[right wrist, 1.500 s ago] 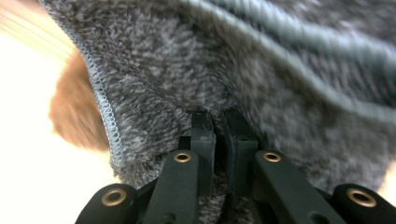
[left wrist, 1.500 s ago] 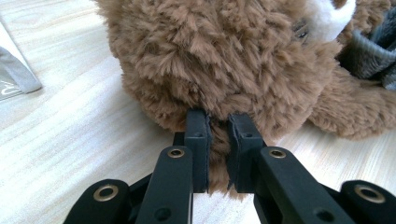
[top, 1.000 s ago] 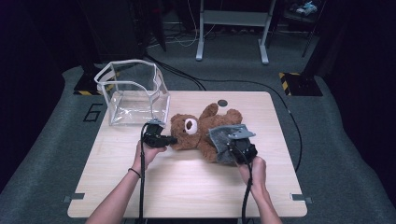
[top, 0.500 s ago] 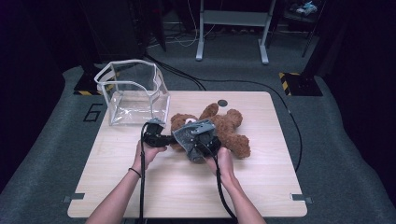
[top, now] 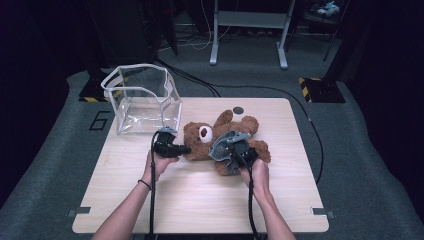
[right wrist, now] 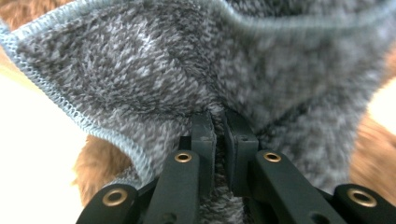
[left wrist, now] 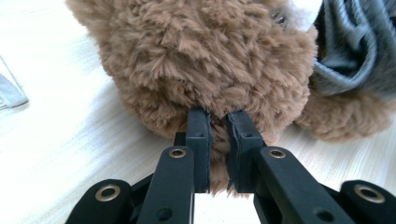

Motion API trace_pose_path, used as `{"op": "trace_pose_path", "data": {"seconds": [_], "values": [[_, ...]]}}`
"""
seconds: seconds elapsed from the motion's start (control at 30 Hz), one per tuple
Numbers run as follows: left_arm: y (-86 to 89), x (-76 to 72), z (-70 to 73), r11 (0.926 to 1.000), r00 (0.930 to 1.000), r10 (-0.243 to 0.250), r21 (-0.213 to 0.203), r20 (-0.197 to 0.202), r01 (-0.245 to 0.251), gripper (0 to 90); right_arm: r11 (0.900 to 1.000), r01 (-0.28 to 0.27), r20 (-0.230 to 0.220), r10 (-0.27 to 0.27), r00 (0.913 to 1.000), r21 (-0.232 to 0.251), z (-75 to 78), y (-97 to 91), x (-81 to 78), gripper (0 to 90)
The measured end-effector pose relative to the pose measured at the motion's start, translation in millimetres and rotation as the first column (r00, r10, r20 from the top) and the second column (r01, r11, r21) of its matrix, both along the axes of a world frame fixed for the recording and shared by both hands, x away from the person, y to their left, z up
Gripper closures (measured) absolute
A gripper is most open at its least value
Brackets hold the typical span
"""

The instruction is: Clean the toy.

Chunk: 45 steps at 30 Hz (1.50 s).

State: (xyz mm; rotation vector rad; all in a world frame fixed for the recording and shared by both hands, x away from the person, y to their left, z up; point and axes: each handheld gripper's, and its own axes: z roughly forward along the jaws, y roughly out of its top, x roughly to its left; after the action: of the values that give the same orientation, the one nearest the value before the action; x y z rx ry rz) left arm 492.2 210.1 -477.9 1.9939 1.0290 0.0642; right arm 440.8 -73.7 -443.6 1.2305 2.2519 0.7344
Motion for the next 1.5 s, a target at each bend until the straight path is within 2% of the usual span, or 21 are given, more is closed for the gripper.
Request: {"op": "trace_pose_path", "data": {"seconds": [0.1,0.23,0.33,0.4,0.5,0.53,0.6,0.63,0.67,0.7,0.73,0.77,0.8,0.87,0.97,1.0,1.07,1.13,1.2,1.27,1.5], "values": [[-0.9,-0.1,0.9,1.0,1.0,-0.003,0.006,0.003,0.003,81.0,0.999,-0.004,0.022,0.003,0.9998,0.045,14.2,-1.4,-6.9,84.3],[-0.9,0.4,0.7,1.0,1.0,-0.003,0.006,0.006,0.003,81.2,0.9937,-0.072,0.076,0.065,0.995,0.086,35.8,16.8,-16.1,84.3],[-0.8,0.5,0.7,1.0,1.0,-0.003,0.007,0.005,0.003,81.2,0.9873,-0.132,0.098,0.123,0.9876,0.09,45.8,34.8,-17.7,84.3],[-0.7,0.5,0.4,1.0,1.0,0.0,0.01,0.009,0.0,81.2,0.9856,-0.145,0.101,0.137,0.9855,0.086,50.2,43.6,-18.2,84.3],[-0.9,0.4,0.3,1.0,1.0,0.0,0.007,0.005,0.0,81.1,0.9794,-0.163,0.112,0.15,0.9823,0.119,55.9,50.1,-17.7,84.3],[-1.0,0.5,0.3,1.0,1.0,0.001,0.007,0.006,-0.001,81.2,0.9772,-0.179,0.109,0.167,0.9799,0.114,57.2,52.0,-18.2,84.3],[-0.8,0.8,0.2,1.0,1.0,-0.004,0.004,0.003,0.004,81.3,0.9723,-0.202,0.11,0.19,0.9757,0.117,57.3,57.1,-19.2,84.3],[-0.7,1.0,0.2,1.0,1.0,-0.006,0.006,0.003,0.006,81.2,0.9657,-0.225,0.103,0.213,0.9716,0.129,54.2,61.2,-18.1,84.3],[-0.7,1.1,0.2,0.9999,1.0,-0.007,0.008,0.001,0.007,81.2,0.9656,-0.225,0.079,0.216,0.9733,0.131,49.0,65.7,-18.0,84.2],[-0.9,1.0,-0.1,1.0,1.0,-0.002,0.006,0.003,0.002,81.3,0.9668,-0.225,0.056,0.22,0.9739,0.121,41.4,70.0,-16.7,84.2],[-0.8,1.0,-0.1,1.0,1.0,-0.003,0.006,0.003,0.003,81.3,0.9651,-0.239,0.051,0.235,0.9706,0.106,31.8,73.3,-13.3,84.1],[-0.8,1.0,-0.2,1.0,1.0,-0.003,0.007,0.003,0.003,81.3,0.9662,-0.231,0.027,0.23,0.9729,0.114,22.3,76.9,-12.1,84.0],[-0.8,1.2,-0.4,1.0,1.0,-0.003,0.006,0.003,0.003,81.3,0.9641,-0.243,0.019,0.242,0.97,0.107,13.9,79.4,-10.5,83.9],[-0.5,1.6,-0.9,1.0,1.0,-0.002,0.006,0.005,0.002,81.2,0.965,-0.237,0.002,0.238,0.9713,0.113,0.8,83.0,-7.3,83.9],[-0.4,1.8,-1.0,1.0,1.0,-0.002,0.007,0.006,0.002,81.2,0.9741,-0.213,0.005,0.213,0.9771,0.077,-9.6,85.2,-2.4,84.0],[-0.2,2.0,-1.1,1.0,1.0,-0.003,0.008,0.006,0.002,81.2,0.977,-0.199,-0.008,0.2,0.9797,0.077,-9.9,85.3,-2.5,84.0],[0.4,2.4,-1.5,1.0,1.0,0.004,0.003,0.008,-0.004,81.2,0.9797,-0.199,0.013,0.199,0.98,0.026,-8.3,81.9,-2.3,84.0],[0.8,2.9,-1.8,1.0,1.0,0.005,0.005,0.007,-0.005,81.2,0.9845,-0.176,0.011,0.176,0.9844,-0.004,-5.1,77.3,-4.8,84.0],[0.9,2.9,-1.8,1.0,1.0,0.006,0.005,0.008,-0.006,81.2,0.9879,-0.151,0.006,0.151,0.9885,-0.035,-2.6,68.8,-5.1,84.0],[1.2,3.1,-1.9,1.0,0.9999,0.005,0.005,0.009,-0.005,81.2,0.9912,-0.127,0.002,0.127,0.9919,-0.037,-1.2,56.6,-2.8,84.1],[2.1,3.9,-2.6,0.9999,0.9999,0.012,0.001,0.003,-0.012,81.2,0.9998,-0.016,0.004,0.016,0.9999,-0.01,1.9,11.9,-2.7,84.2]]}}
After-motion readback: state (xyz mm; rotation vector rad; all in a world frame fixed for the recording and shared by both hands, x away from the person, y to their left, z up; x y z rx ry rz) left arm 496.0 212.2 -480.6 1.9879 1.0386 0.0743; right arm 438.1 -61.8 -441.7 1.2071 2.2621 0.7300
